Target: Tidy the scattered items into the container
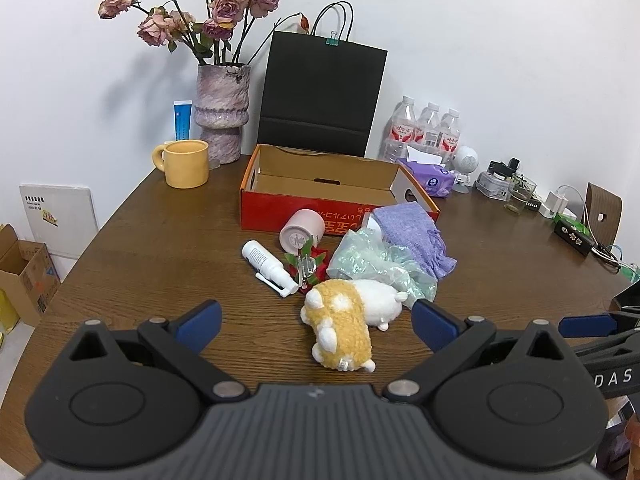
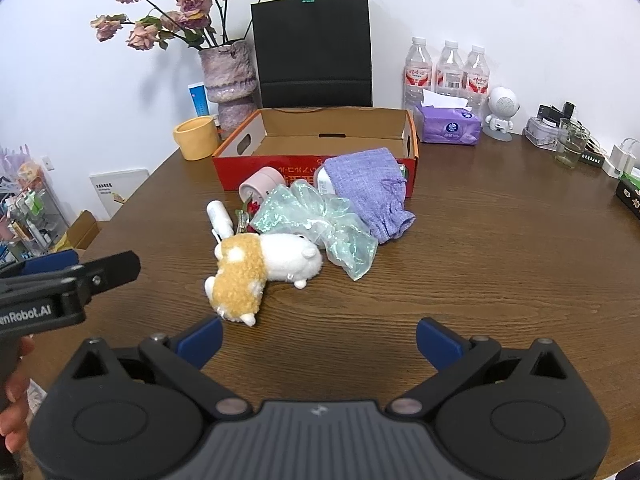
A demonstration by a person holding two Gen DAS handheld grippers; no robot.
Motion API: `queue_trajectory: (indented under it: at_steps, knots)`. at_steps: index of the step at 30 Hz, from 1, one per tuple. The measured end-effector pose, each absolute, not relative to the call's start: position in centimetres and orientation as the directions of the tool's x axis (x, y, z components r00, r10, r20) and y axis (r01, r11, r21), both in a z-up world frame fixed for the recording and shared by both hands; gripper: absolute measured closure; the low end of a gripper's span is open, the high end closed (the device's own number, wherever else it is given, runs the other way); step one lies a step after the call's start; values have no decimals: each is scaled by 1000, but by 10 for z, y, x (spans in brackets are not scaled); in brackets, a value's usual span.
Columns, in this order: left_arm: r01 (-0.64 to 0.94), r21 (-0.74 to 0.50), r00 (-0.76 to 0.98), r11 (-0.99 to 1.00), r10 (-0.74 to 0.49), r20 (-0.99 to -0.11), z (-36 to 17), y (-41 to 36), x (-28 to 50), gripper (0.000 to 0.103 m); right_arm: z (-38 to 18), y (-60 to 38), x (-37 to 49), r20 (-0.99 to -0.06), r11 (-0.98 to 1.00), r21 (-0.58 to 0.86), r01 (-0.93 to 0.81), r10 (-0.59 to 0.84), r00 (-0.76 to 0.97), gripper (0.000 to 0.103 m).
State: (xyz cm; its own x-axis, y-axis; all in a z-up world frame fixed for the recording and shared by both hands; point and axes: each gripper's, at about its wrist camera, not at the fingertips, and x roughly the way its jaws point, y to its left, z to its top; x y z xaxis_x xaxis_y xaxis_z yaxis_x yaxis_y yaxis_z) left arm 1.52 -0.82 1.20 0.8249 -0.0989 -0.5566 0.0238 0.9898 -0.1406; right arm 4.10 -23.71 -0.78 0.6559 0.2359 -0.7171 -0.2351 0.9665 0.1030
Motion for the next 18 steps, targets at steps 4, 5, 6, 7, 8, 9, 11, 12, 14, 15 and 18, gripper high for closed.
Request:
queue_trajectory:
  at_steps: [4, 5, 6, 7, 8, 9, 11, 12, 14, 15, 18]
  knots:
    - [22, -141, 824, 990, -98, -557, 11, -8, 15, 0, -8, -238, 42, -717, 966, 107, -234, 238, 655, 0]
    - [22, -141, 824, 990, -97, -558, 11, -8, 16, 0, -8, -238, 42, -717, 966, 108, -233, 238, 656, 0]
    - [21, -141, 824, 990, -97, -558, 11, -8, 16, 0, -8, -238, 42, -716, 966, 108, -233, 238, 656, 0]
    - [21, -141, 824, 990, -97, -559, 11, -8, 16, 0, -8, -238, 42, -715, 967, 107, -233, 237, 658, 0]
    - [20, -141, 823, 990, -97, -560, 10, -7, 16, 0, -8, -238, 41, -712, 967, 104, -233, 236, 661, 0]
    - [20, -141, 822, 990, -97, -561, 10, -7, 16, 0, -8, -237, 41, -710, 967, 100, -233, 234, 665, 0]
    - [21, -141, 821, 990, -97, -562, 10, -7, 17, 0, -8, -237, 41, -705, 968, 95, -234, 231, 670, 0]
    - [20, -141, 822, 990, -97, -562, 10, -7, 17, 0, -8, -237, 40, -704, 968, 94, -234, 231, 672, 0]
    - [19, -140, 824, 990, -95, -559, 10, -7, 16, 0, -7, -237, 40, -701, 967, 91, -236, 231, 675, 0]
    - [19, -139, 824, 990, -95, -558, 10, -7, 16, 0, -7, -236, 40, -700, 967, 89, -237, 230, 676, 0]
    - [19, -139, 826, 990, -93, -556, 11, -7, 16, 0, -7, -236, 40, -697, 967, 88, -239, 231, 678, 0]
